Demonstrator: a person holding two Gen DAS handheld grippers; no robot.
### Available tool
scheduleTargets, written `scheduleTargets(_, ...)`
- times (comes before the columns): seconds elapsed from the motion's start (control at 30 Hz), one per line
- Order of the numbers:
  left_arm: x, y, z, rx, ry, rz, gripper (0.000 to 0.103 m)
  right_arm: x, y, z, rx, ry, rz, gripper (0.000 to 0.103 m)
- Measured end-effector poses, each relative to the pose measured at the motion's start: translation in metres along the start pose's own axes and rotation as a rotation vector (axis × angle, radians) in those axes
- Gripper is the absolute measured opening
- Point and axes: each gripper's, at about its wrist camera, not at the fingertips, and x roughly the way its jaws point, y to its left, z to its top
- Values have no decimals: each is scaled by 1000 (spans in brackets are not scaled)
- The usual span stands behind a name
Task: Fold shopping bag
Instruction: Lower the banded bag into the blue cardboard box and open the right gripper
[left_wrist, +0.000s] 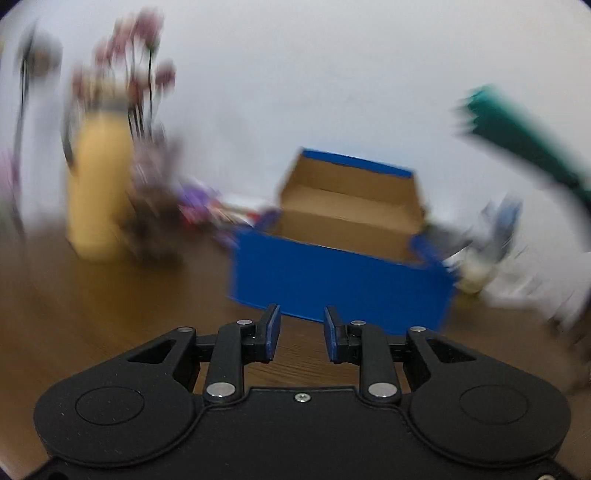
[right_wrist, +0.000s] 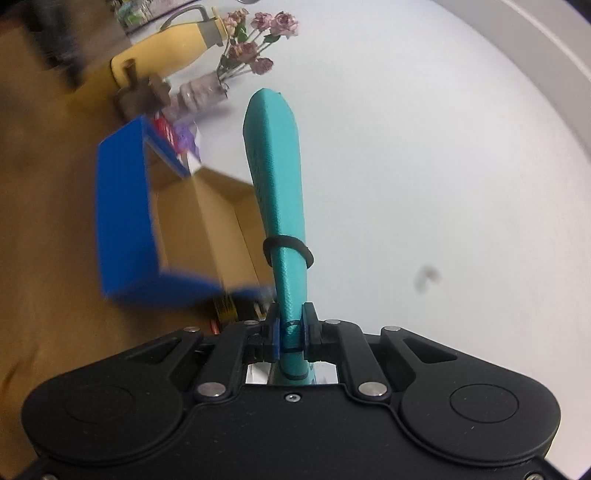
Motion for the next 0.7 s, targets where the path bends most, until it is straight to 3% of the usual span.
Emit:
scheduleTargets(0.07,-1,24,-11,28,-14,29,26,78,-5,14,-11,-1,66,13)
scheduleTargets(0.1,-6,43,2,47,-12,44,26,117,1,27,-20,5,116,13)
scheduleTargets(0.17,8,29,7,63,27,45,26,173,12,35,-38,23,210,13)
scheduleTargets(0.23,25,-12,-6,56,72,33,26,214,2,39,-36,53,291,13)
scheduleTargets(0.3,50,-1,7,46,94,34,26,262,11,42,-36,88,374,14)
scheduleTargets(0.37,61,-3,6,43,94,33,26,310,28,46,-36,125,452,24)
scheduleTargets(0.43,66,-8,7,37,96,34,26,347,44,54,-36,165,509,48)
scheduleTargets(0.5,71,-9,9,27,102,32,26,359,49,57,-18,156,523,54)
scheduleTargets(0.7,72,-10,-5,32,120,39,26,317,17,56,76,28,509,65)
